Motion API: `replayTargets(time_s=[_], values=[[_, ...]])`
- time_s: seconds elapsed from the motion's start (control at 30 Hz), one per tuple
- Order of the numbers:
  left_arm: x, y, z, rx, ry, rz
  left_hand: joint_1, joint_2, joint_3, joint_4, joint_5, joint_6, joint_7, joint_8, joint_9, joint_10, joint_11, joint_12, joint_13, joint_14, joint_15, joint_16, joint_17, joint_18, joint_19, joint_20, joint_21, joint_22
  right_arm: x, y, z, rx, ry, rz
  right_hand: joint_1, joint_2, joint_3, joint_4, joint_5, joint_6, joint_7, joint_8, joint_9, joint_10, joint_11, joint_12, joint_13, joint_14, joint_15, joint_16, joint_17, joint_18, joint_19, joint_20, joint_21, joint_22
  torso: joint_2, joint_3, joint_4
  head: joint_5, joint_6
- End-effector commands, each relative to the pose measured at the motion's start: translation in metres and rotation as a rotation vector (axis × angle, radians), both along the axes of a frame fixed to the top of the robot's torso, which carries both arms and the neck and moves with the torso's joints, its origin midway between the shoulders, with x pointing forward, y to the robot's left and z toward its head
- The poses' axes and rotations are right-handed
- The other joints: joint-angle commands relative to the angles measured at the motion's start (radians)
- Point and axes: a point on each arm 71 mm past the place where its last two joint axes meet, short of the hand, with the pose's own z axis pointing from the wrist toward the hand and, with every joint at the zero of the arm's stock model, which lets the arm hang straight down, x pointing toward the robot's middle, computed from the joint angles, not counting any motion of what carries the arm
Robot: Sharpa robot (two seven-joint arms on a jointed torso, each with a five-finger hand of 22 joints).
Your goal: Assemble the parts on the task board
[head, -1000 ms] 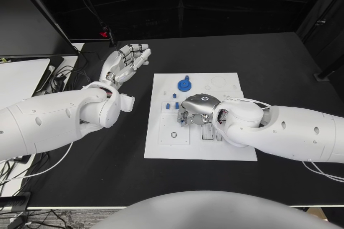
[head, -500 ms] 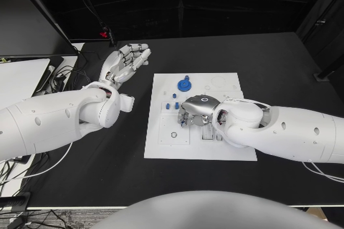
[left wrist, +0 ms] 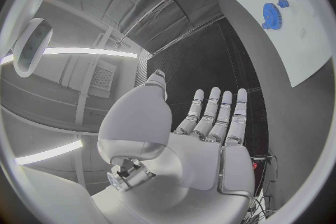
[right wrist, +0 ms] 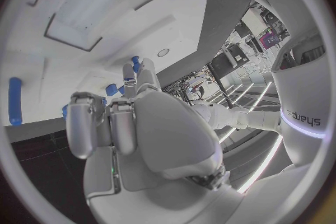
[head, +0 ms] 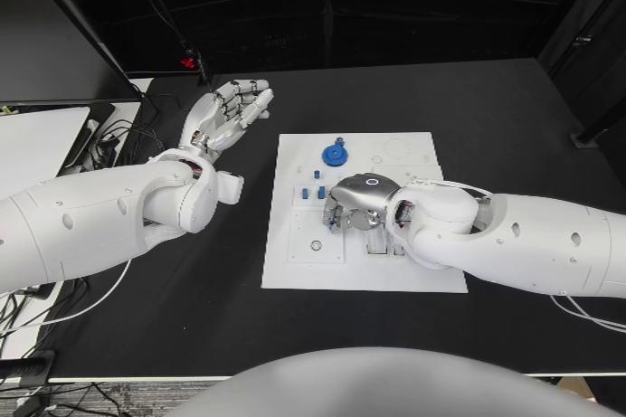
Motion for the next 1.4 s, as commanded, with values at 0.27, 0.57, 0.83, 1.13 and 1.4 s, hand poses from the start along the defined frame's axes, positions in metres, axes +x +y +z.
replayTargets(time_s=[0.27,0.57,0.83,1.13,1.4], values=[[-0.0023,-0.0011,0.0078,-0.032,-0.097,-0.022,-0.001,0.008,-0.004,0.000,0.005,-0.006,0.153,0.005,-0.002,-0.010,0.000,0.004,-0.002,-0.006,-0.002,0.002,-0.001,0.002,0.004,-0.001,0.006,0.000,0.0000,-0.0002,0.0003,-0.012,-0.006,-0.002,-0.001,-0.021,-0.011,-0.002,0.002,-0.012,-0.001,-0.012,0.000,-0.015,0.000,-0.005,-0.002,0.087,0.007,0.000,0.178,0.020,0.049,0.009,-0.005,0.211,0.000,0.0000,-0.0002,0.001,0.000],[-0.0021,-0.0015,0.0077,-0.032,-0.096,-0.024,-0.001,0.010,-0.004,0.000,0.005,-0.006,0.153,0.007,-0.002,-0.010,0.000,0.005,-0.002,-0.006,-0.002,0.004,-0.003,0.002,0.004,0.000,0.006,-0.001,-0.0007,0.0004,0.0001,-0.015,-0.003,-0.001,-0.010,-0.034,-0.019,0.000,0.002,-0.020,0.005,-0.021,-0.001,-0.026,0.004,-0.005,-0.001,0.086,0.009,-0.002,0.172,0.021,0.047,0.011,-0.009,0.209,0.000,0.0001,0.0005,-0.002,0.000],[-0.0020,-0.0012,0.0076,-0.032,-0.095,-0.024,-0.001,0.010,-0.004,0.000,0.005,-0.006,0.153,0.007,-0.002,-0.010,0.000,0.005,-0.002,-0.006,-0.002,0.004,-0.003,0.002,0.004,0.000,0.006,-0.001,-0.0008,-0.0002,0.0000,-0.015,-0.003,0.000,-0.022,-0.047,-0.030,0.001,0.002,-0.031,0.010,-0.031,-0.001,-0.035,0.009,-0.004,-0.001,0.084,0.013,-0.005,0.165,0.022,0.044,0.013,-0.014,0.206,0.000,0.0000,0.0004,-0.001,0.000],[-0.0020,-0.0015,0.0076,-0.032,-0.094,-0.025,-0.001,0.010,-0.004,0.000,0.005,-0.006,0.153,0.007,-0.002,-0.010,0.000,0.005,-0.002,-0.006,-0.002,0.004,-0.003,0.002,0.004,0.000,0.006,-0.001,-0.0009,0.0001,0.0007,-0.005,-0.009,0.003,-0.040,-0.054,-0.038,0.002,0.002,-0.037,0.013,-0.038,-0.001,-0.040,0.012,-0.004,-0.001,0.083,0.016,-0.009,0.158,0.024,0.040,0.016,-0.022,0.202,0.000,0.0000,0.0006,-0.001,0.000],[-0.0018,-0.0014,0.0075,-0.032,-0.093,-0.025,-0.001,0.010,-0.004,0.000,0.005,-0.006,0.153,0.007,-0.002,-0.010,0.000,0.005,-0.002,-0.006,-0.002,0.004,-0.003,0.002,0.004,0.000,0.006,-0.001,-0.0011,0.0000,0.0009,-0.002,-0.011,0.003,-0.042,-0.055,-0.038,0.002,0.002,-0.037,0.013,-0.039,-0.001,-0.040,0.012,-0.003,-0.001,0.082,0.016,-0.010,0.156,0.025,0.039,0.016,-0.024,0.201,0.000,0.0000,0.0003,0.000,0.000]])
